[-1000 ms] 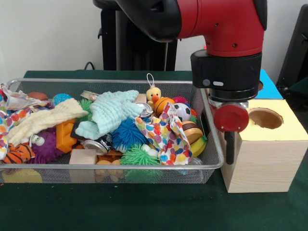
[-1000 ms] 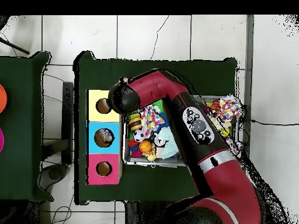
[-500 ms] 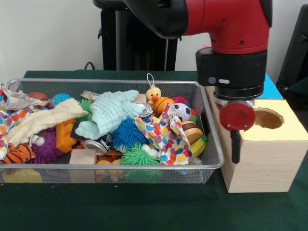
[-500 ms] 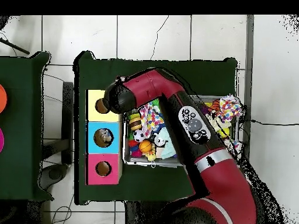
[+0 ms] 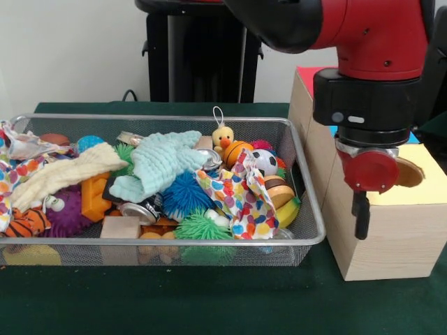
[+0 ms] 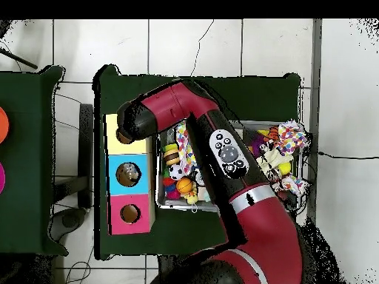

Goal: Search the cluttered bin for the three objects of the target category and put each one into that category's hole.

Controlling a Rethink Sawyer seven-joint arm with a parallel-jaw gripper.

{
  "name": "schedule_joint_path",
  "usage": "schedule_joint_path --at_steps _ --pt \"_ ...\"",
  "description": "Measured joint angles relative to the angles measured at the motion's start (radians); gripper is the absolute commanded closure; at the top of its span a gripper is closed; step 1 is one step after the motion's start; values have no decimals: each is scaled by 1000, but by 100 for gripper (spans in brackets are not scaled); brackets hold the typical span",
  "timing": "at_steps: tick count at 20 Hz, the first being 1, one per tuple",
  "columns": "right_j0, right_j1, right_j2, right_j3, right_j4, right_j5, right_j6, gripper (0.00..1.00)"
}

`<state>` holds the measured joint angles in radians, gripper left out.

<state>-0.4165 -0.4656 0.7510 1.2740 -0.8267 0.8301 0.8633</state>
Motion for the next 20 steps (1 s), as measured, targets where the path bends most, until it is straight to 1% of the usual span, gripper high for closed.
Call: schedule_joint_path --at_steps 3,6,9,15,20 --pt "-15 5 3 1 4 -1 0 0" --pt "-50 14 15 4 10 -4 0 0" --pt "-105 23 28 8 11 -10 0 0" --pt "-186 38 31 8 10 -16 0 0" --pt "-208 40 30 8 9 -17 0 0"
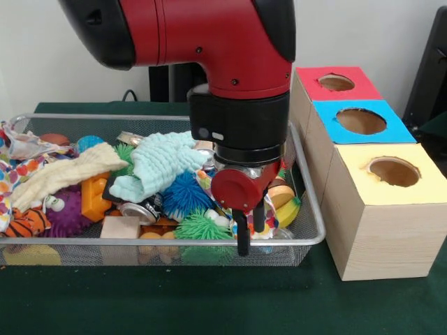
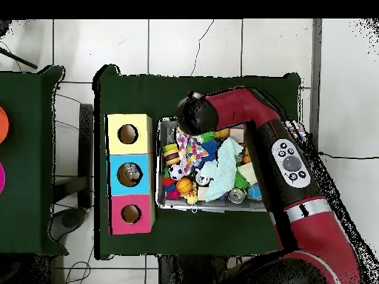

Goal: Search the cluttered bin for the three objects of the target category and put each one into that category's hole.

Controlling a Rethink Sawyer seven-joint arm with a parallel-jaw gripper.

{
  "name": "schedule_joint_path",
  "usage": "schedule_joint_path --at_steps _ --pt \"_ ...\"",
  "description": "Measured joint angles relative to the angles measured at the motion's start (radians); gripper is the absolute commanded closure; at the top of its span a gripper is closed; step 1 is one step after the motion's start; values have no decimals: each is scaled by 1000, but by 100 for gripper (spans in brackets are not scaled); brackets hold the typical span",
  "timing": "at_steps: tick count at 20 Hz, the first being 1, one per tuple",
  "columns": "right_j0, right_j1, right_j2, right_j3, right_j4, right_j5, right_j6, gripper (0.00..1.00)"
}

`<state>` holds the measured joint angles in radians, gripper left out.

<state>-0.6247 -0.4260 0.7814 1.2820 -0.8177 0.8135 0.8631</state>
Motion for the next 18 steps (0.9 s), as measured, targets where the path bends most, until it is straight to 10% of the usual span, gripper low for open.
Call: schedule_joint_path --at_steps 18 --pt "89 61 2 -32 -6 0 0 0"
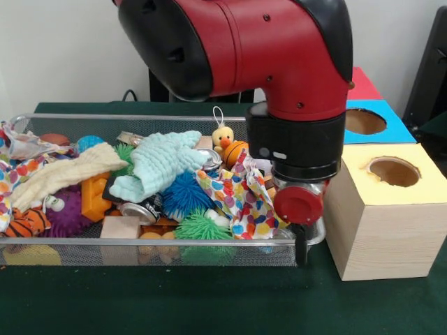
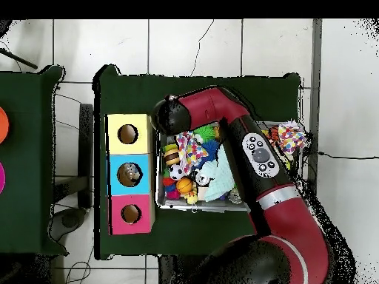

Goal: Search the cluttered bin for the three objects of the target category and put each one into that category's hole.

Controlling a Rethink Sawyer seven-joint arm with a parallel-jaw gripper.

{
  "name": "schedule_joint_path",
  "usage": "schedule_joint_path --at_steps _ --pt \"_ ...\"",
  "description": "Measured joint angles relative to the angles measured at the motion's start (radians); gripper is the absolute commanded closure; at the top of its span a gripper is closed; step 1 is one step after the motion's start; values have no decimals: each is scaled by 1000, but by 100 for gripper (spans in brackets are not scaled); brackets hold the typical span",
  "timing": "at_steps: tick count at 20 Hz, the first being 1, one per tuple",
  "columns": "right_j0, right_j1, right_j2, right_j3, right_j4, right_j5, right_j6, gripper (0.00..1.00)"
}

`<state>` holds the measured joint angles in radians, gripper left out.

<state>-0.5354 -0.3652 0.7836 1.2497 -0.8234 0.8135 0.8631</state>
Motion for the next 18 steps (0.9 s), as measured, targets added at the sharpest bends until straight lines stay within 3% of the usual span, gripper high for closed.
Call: schedule_joint_path --at_steps 7,18 --pt "5 13 1 -9 1 0 0 0" --pt "3 -26 1 6 7 0 0 0"
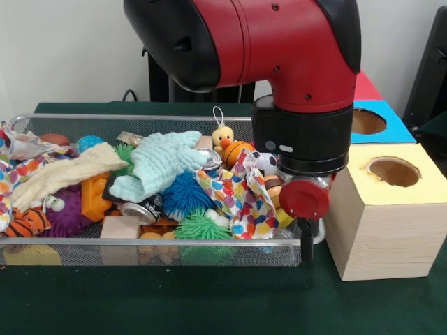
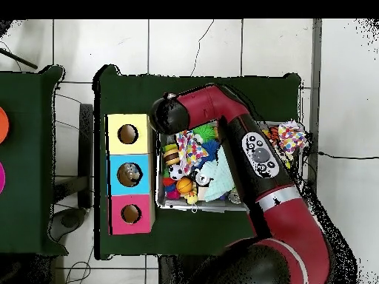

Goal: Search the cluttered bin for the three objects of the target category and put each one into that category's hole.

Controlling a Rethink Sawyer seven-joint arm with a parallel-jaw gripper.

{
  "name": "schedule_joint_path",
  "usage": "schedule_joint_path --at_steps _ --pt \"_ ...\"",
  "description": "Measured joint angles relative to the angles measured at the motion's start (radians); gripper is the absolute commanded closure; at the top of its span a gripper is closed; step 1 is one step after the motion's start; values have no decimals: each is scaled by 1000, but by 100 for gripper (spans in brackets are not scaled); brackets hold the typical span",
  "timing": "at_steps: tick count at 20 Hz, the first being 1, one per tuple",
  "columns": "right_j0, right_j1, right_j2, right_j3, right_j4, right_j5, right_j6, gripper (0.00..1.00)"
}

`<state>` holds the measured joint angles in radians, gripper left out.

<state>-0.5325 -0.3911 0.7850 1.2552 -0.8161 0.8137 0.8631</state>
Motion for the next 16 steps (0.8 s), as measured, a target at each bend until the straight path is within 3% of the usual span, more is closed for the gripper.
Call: schedule_joint_path --at_steps 16 --pt "-2 -11 0 0 16 0 0 0"
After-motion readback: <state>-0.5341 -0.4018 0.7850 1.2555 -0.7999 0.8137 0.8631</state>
